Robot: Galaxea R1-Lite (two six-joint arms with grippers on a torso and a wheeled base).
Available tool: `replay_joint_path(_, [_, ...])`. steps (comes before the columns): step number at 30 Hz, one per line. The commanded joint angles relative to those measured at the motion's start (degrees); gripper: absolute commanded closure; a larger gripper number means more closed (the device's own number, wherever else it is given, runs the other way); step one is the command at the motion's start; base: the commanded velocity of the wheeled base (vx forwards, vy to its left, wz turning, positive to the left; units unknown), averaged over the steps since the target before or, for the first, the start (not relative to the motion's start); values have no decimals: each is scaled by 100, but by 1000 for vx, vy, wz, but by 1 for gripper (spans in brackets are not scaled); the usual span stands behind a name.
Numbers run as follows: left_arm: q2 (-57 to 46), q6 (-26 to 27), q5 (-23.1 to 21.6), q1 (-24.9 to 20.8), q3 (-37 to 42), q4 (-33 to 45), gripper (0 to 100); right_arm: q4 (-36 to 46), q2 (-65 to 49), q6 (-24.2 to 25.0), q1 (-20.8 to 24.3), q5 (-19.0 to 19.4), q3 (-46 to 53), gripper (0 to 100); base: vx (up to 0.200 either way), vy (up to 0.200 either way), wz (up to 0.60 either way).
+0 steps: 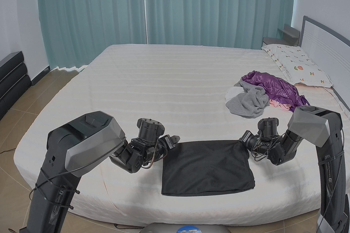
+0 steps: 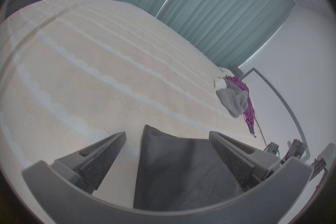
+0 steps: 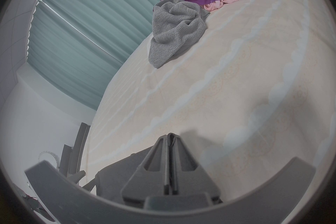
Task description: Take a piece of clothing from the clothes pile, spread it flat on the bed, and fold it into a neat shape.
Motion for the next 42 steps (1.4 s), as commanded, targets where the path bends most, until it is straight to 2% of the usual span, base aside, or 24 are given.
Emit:
replay_joint_path(1, [216, 68, -3, -34, -322, 189, 0, -39, 12, -4, 18, 0, 32, 100, 0, 0, 0])
replay_joint_path(7, [234, 68, -12, -60, -401, 286, 0, -136, 21, -4, 18, 0, 67, 100, 0, 0, 0])
replay_joint_path(8, [242, 50, -3, -60, -401, 277, 100, -136, 21, -4, 18, 0, 67, 100, 0, 0, 0])
replay_joint_path(20, [269, 41, 102, -69, -445, 294, 100, -162, 21, -4, 18, 0, 58, 100, 0, 0, 0])
replay_joint_path(24, [269, 41, 339, -51, -436, 286, 100, -162, 21, -4, 9, 0, 32, 100, 0, 0, 0])
replay_joint_path(31, [269, -56, 463, -16, -445, 277, 100, -154, 38, -4, 0, 0, -3, 100, 0, 0, 0])
replay_joint_path(42, [269, -99, 471, -25, -436, 286, 100, -162, 100, -4, 9, -106, -56, 100, 0, 0, 0])
